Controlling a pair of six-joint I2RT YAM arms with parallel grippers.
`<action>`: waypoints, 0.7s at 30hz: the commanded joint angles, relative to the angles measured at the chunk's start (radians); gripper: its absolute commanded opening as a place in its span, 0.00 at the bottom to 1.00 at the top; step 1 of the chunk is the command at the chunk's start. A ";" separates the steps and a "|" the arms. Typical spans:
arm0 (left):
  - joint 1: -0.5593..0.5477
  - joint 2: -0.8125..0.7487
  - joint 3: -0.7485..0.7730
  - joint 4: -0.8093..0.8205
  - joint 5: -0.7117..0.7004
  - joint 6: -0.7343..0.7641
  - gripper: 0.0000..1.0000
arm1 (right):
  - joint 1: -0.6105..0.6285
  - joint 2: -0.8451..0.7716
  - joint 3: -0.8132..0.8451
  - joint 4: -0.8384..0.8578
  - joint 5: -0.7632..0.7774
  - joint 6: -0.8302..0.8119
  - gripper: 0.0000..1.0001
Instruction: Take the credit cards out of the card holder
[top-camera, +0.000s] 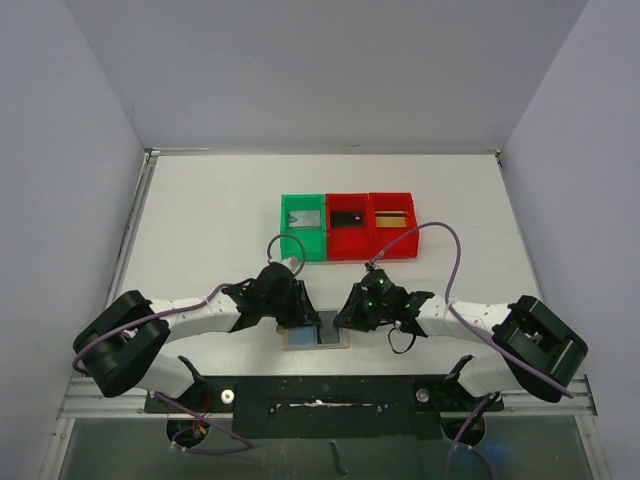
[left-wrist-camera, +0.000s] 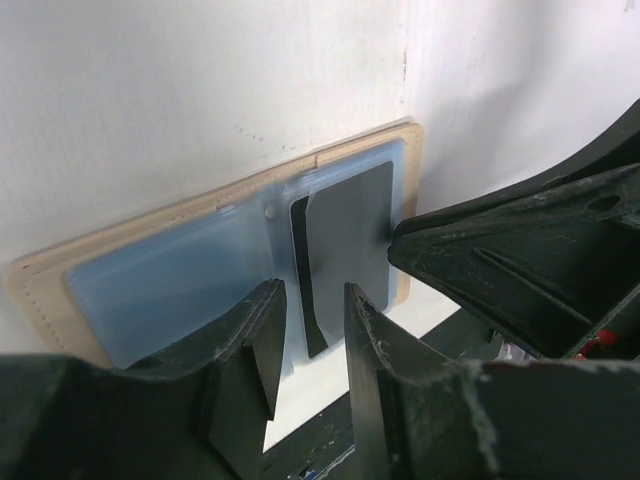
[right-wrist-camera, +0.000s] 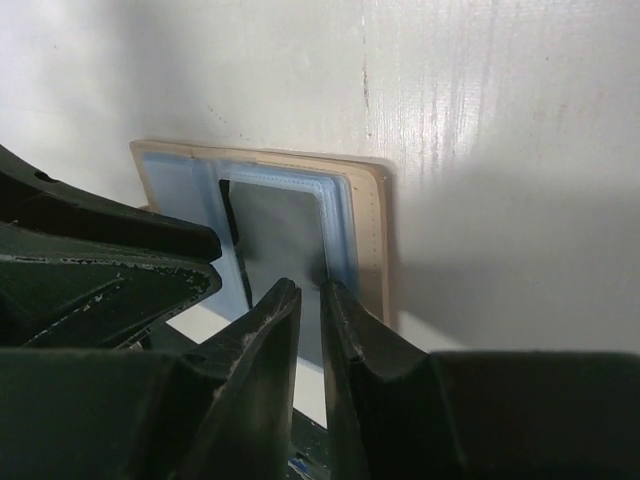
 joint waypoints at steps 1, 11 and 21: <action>-0.007 0.010 -0.017 0.086 -0.009 -0.039 0.29 | -0.004 0.054 0.047 -0.008 -0.023 -0.018 0.17; -0.007 0.013 -0.116 0.208 -0.008 -0.121 0.26 | -0.015 0.088 0.050 -0.006 -0.051 -0.014 0.12; -0.006 -0.004 -0.200 0.392 -0.014 -0.226 0.12 | -0.021 0.096 0.027 0.028 -0.079 -0.005 0.11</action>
